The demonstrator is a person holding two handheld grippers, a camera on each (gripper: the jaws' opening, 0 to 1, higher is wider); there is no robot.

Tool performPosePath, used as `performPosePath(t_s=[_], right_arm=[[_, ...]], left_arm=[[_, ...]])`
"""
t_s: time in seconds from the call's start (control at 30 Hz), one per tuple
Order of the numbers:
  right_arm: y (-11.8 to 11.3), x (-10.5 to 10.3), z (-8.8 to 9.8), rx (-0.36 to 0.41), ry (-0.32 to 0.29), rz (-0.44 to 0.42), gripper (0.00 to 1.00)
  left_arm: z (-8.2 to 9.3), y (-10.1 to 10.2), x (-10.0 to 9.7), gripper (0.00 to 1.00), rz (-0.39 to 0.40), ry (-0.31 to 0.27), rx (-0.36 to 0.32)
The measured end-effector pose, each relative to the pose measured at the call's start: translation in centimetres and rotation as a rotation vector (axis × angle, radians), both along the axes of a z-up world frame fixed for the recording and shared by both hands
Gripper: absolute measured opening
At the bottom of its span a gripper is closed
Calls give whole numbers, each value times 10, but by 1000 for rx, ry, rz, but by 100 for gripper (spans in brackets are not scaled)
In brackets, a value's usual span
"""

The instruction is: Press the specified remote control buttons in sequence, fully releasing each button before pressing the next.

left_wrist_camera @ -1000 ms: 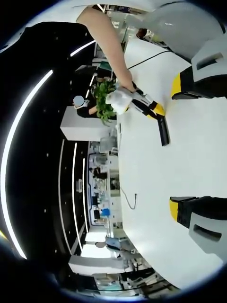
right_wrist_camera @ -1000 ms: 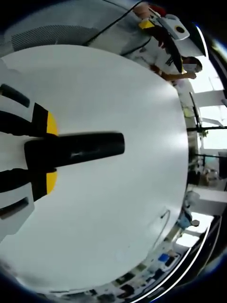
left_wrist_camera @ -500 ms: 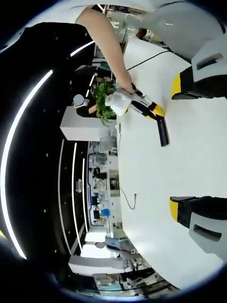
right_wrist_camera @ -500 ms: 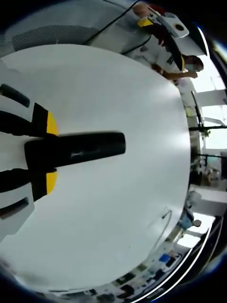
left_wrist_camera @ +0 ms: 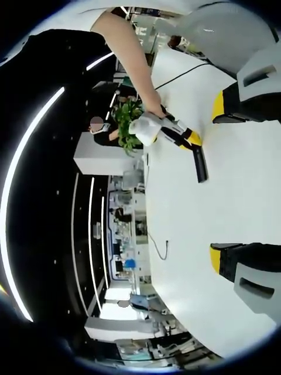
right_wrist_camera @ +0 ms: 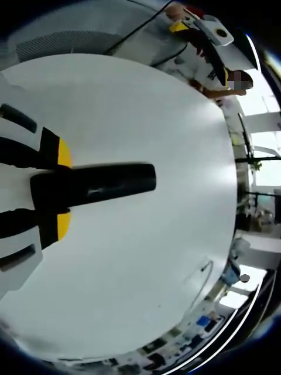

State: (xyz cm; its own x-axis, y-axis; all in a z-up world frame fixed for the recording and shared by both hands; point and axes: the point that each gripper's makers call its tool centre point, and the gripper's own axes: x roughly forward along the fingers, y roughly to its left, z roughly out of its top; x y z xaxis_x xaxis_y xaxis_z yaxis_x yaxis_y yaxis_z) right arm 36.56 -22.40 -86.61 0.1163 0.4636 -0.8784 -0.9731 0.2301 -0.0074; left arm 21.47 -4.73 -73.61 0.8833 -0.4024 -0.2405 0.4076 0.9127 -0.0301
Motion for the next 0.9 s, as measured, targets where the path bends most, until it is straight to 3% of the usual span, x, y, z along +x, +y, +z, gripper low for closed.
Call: performPosePath(t_s=[0.2, 0.4, 0.47, 0.6, 0.77, 0.9], right_arm=[[-1, 0, 0, -5, 0, -29, 23], [3, 2, 2, 49, 40, -175, 27], [5, 8, 2, 78, 22, -257, 30], [6, 7, 4, 102, 9, -263, 31], [13, 10, 22, 227, -67, -321, 30], [7, 11, 32, 298, -76, -392, 31]], left_arm=[[0, 1, 0, 87, 6, -2, 1], [1, 3, 0, 87, 11, -6, -2], [1, 3, 0, 87, 11, -6, -2], [0, 3, 0, 87, 12, -7, 1], [1, 4, 0, 87, 14, -8, 0], [1, 4, 0, 87, 12, -8, 1]])
